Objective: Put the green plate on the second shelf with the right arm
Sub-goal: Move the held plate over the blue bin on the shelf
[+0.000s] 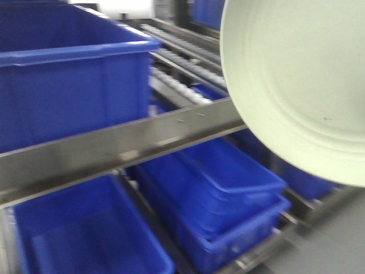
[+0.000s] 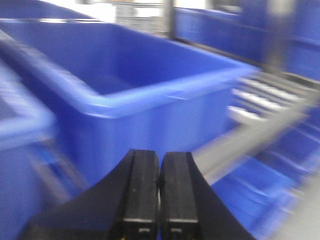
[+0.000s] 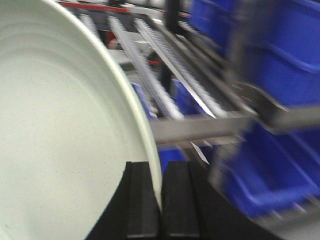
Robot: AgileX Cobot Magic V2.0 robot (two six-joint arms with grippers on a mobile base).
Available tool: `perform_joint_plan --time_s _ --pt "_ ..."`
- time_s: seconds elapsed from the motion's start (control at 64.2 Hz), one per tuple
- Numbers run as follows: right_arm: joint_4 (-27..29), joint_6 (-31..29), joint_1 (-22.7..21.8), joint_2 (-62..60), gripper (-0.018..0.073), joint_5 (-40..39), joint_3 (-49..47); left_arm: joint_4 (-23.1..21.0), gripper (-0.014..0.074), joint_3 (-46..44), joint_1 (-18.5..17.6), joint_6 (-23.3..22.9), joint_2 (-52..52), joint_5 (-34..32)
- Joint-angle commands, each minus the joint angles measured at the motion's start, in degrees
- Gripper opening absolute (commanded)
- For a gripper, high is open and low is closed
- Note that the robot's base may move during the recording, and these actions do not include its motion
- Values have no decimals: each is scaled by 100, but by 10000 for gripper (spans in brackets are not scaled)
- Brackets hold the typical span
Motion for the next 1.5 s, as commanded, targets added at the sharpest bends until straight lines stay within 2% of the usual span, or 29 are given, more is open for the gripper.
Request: perform_joint_plan --time_s 0.0,1.48 --pt "47 5 -20 40 58 -644 -179 -53 130 240 -35 -44 -84 -499" --pt "47 5 -20 40 58 -644 -179 -53 130 240 -35 -44 -84 -499"
